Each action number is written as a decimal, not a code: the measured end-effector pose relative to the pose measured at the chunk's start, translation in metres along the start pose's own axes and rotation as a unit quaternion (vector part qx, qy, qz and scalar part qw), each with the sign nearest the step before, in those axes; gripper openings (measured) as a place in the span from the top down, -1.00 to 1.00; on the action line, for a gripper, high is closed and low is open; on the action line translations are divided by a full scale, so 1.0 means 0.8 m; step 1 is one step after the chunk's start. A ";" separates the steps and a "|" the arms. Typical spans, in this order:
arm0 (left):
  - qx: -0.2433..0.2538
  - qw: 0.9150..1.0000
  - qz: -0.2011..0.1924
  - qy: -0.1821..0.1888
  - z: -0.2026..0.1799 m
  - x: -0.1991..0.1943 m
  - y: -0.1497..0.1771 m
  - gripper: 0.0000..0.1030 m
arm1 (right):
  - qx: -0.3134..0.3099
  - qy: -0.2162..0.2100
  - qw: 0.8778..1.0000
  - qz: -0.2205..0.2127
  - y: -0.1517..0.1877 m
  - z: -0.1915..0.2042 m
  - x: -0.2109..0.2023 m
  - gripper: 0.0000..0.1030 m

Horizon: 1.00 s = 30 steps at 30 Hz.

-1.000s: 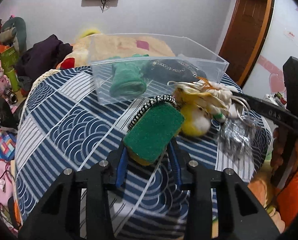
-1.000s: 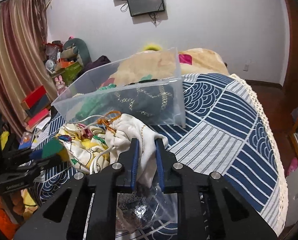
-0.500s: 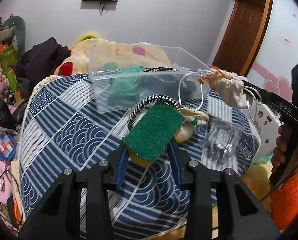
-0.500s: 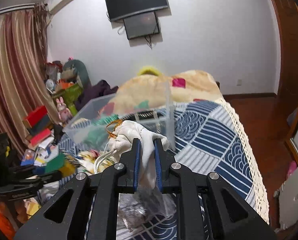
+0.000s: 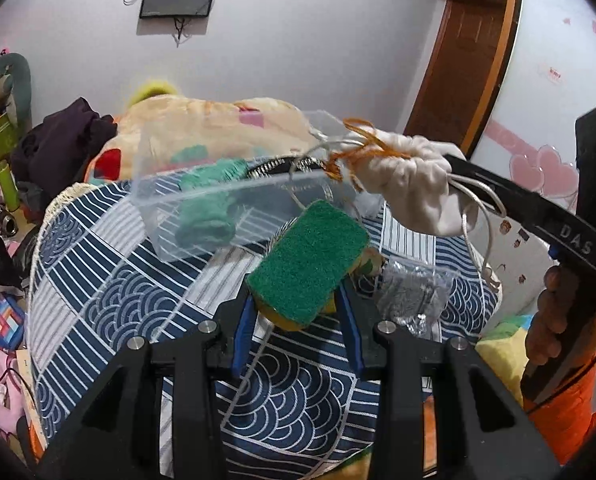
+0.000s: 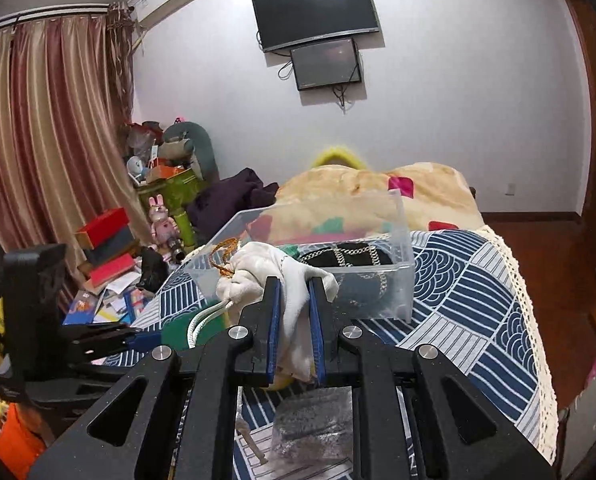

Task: Organize soft objects
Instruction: 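Place the sponge in the box with the left tool while the right tool drops the pouch in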

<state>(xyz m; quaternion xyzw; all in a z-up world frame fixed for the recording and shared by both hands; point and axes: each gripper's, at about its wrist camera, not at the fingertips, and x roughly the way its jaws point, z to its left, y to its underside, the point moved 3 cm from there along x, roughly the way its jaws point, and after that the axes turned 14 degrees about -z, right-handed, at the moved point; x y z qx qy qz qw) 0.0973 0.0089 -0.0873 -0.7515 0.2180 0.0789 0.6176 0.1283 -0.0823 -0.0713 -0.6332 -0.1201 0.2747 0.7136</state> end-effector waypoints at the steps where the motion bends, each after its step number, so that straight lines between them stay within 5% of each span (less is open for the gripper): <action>1: 0.000 1.000 -0.003 -0.002 0.002 -0.002 -0.002 0.26 | 0.003 0.003 1.000 -0.004 -0.002 -0.004 -0.002 0.76; 18: 0.002 0.996 -0.063 -0.060 0.043 -0.008 -0.079 0.25 | -0.006 0.046 0.996 -0.076 -0.069 -0.027 -0.012 0.75; 30: -0.005 0.996 -0.050 -0.075 0.066 0.061 -0.114 0.25 | -0.020 0.051 0.998 -0.028 -0.059 -0.035 0.057 0.75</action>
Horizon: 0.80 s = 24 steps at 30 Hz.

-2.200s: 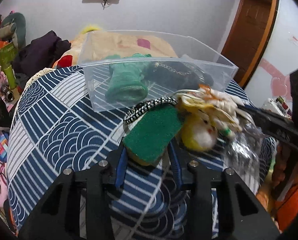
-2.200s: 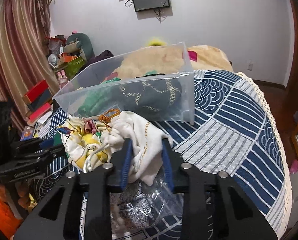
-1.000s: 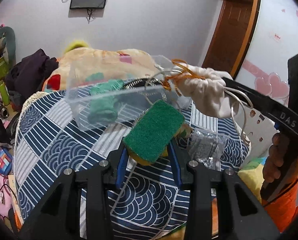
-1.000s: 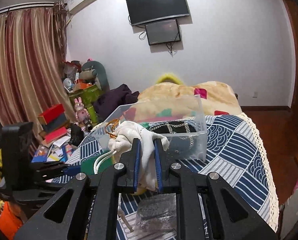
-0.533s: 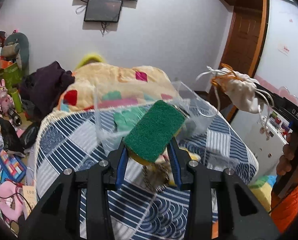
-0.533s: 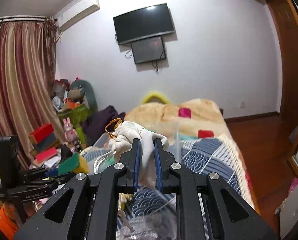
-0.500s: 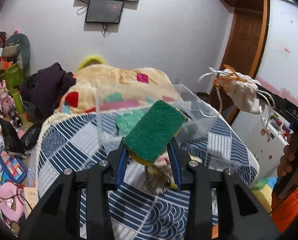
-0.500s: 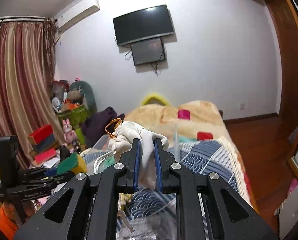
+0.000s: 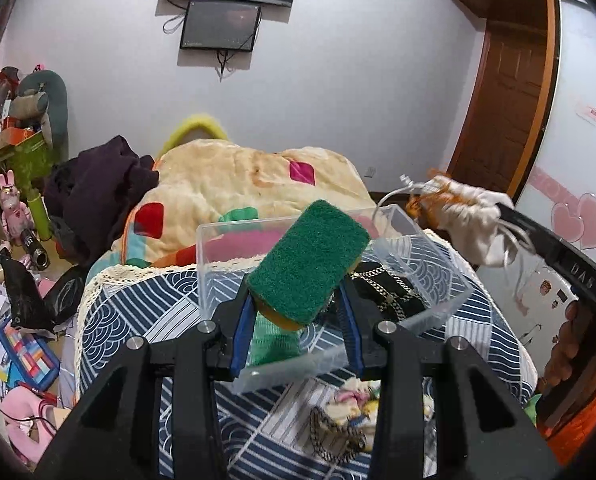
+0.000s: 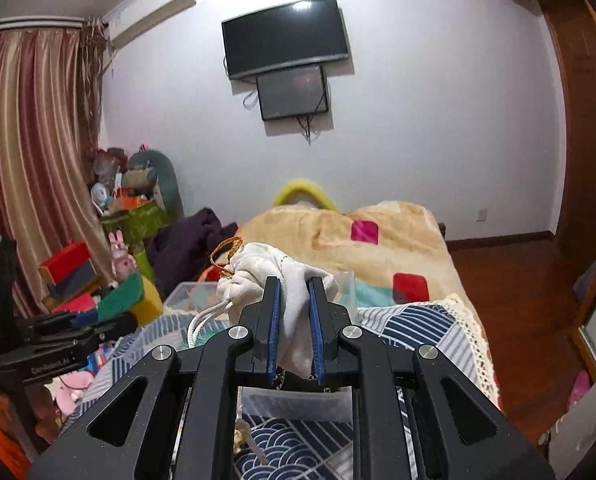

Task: Organize soft objects
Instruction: 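Place the sponge in the box with the left tool while the right tool drops the pouch in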

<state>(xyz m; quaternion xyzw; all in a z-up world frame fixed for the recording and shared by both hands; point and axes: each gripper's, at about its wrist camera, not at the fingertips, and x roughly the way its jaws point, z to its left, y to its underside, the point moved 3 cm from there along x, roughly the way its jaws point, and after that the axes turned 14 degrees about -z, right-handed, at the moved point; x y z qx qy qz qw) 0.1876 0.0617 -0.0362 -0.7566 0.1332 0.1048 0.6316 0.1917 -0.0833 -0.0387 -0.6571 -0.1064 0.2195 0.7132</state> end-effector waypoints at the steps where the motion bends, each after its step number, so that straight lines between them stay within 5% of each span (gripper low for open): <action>1: 0.004 1.000 0.005 -0.002 0.000 0.009 0.001 0.25 | -0.002 -0.001 1.000 0.008 0.003 0.000 0.006 0.75; 17: 0.017 0.996 0.091 -0.001 -0.003 0.101 0.042 0.25 | -0.048 -0.006 0.991 0.121 0.052 0.017 0.072 0.75; 24: 0.029 0.995 0.100 -0.007 -0.010 0.106 0.049 0.15 | -0.074 -0.003 0.989 0.129 0.054 0.022 0.066 0.71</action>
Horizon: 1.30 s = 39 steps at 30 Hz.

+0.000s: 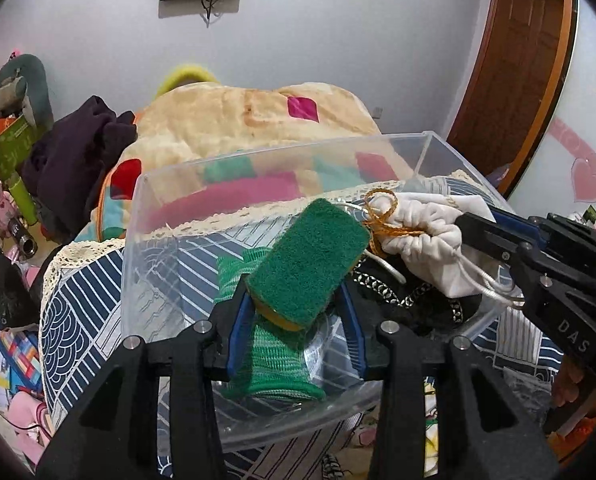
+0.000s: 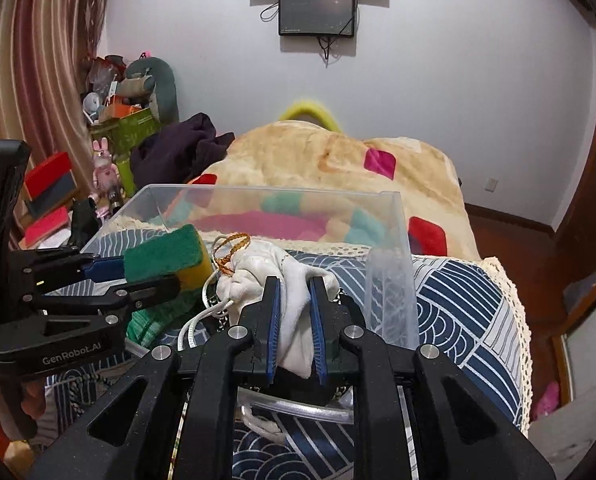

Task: Organize soft objects
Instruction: 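Place the sponge in the box with the left tool while the right tool drops the pouch in, then grasp the cord bracelet with the left tool while the right tool grasps the patterned cloth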

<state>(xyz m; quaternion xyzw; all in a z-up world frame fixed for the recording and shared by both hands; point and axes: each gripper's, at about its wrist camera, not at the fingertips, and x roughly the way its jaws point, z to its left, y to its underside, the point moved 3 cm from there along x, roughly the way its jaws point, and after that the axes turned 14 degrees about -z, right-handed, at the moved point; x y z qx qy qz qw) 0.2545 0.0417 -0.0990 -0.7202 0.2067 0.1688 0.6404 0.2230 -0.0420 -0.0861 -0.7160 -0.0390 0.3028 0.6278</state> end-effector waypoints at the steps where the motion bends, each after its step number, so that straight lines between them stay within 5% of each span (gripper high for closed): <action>1: 0.000 1.000 -0.001 0.001 -0.001 -0.003 0.000 0.13 | 0.000 0.000 1.000 0.000 0.000 0.000 -0.001 0.69; 8: -0.003 1.000 -0.022 0.005 -0.005 -0.034 -0.005 -0.16 | -0.005 0.001 1.000 -0.021 -0.010 -0.004 -0.023 0.59; 13: -0.007 0.999 -0.053 0.008 -0.007 -0.074 -0.014 -0.38 | -0.001 0.004 0.998 -0.056 -0.020 -0.007 -0.054 0.07; 19: -0.010 0.998 -0.067 0.014 -0.008 -0.111 -0.009 -0.53 | 0.004 0.005 0.996 -0.084 -0.015 -0.009 -0.089 -0.27; 21: -0.010 0.998 -0.068 0.014 -0.008 -0.122 0.003 -0.75 | 0.008 0.000 0.996 -0.084 -0.009 -0.007 -0.096 -0.27; 33: -0.019 1.000 -0.024 0.007 -0.002 -0.140 0.097 -0.75 | 0.000 -0.061 0.998 -0.033 0.046 0.044 -0.084 -0.27; 39: -0.052 0.998 0.018 0.034 0.000 -0.122 0.132 -0.37 | 0.008 -0.082 0.997 -0.008 0.061 0.061 -0.066 -0.27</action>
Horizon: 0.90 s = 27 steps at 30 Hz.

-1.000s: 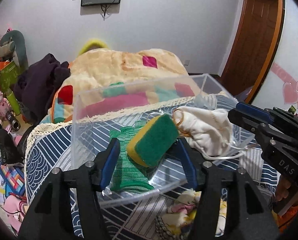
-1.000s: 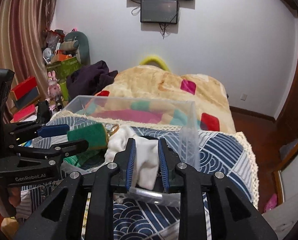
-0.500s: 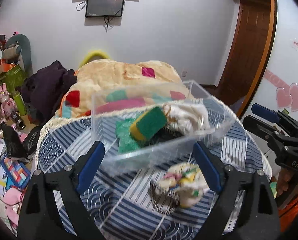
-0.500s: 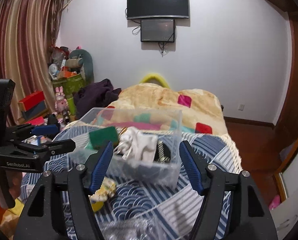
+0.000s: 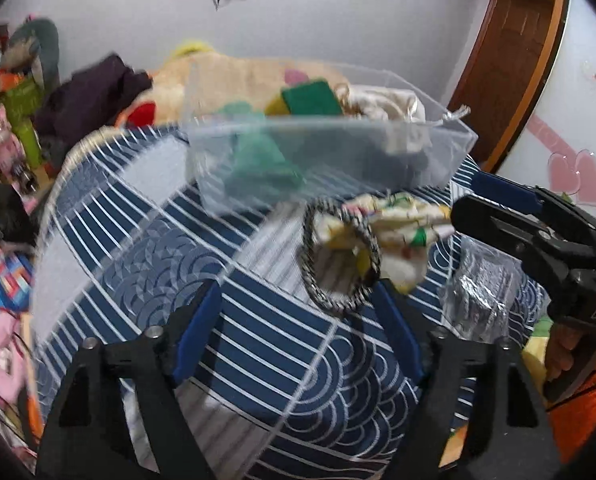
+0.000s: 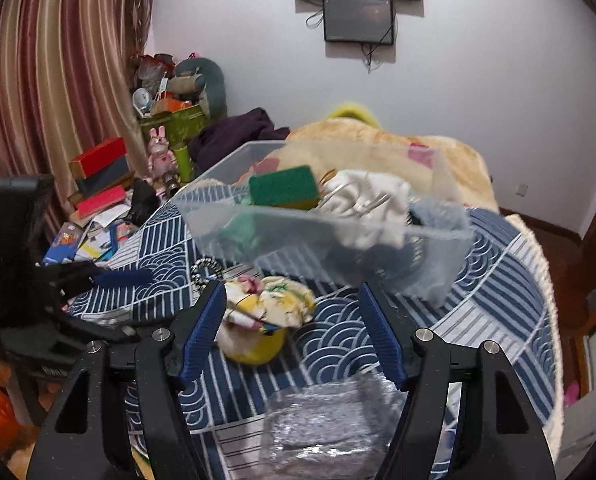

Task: Organize soft objects
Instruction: 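Grasp the cord bracelet with the left tool while the right tool grasps the patterned cloth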

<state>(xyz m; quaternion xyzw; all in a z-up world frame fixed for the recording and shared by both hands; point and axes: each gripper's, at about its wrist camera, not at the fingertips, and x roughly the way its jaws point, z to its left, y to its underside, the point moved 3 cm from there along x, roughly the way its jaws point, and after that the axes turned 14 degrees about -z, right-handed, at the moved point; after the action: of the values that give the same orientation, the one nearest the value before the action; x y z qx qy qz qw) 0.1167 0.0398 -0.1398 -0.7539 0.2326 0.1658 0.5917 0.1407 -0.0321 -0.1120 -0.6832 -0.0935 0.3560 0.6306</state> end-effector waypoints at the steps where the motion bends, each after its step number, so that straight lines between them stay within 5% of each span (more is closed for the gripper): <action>1: -0.005 1.000 0.002 0.006 -0.002 0.002 0.002 -0.34 | 0.002 -0.003 1.000 0.003 0.002 0.001 0.004 -0.27; 5: -0.007 1.000 0.000 0.029 -0.018 0.003 0.003 -0.21 | 0.010 -0.008 1.000 0.013 0.010 0.000 0.013 -0.15; 16: 0.007 0.998 -0.006 0.062 -0.037 0.017 -0.007 0.45 | 0.025 -0.029 0.999 0.025 0.025 0.004 0.019 0.64; 27: 0.025 0.999 0.008 0.034 -0.023 0.012 0.013 0.78 | 0.029 0.012 0.999 -0.021 0.010 -0.020 -0.019 0.74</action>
<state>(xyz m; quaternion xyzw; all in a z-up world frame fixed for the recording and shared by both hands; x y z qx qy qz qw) 0.1186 0.0184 -0.1492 -0.7423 0.2626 0.1385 0.6007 0.1366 -0.0547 -0.1147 -0.6665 -0.0897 0.3375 0.6586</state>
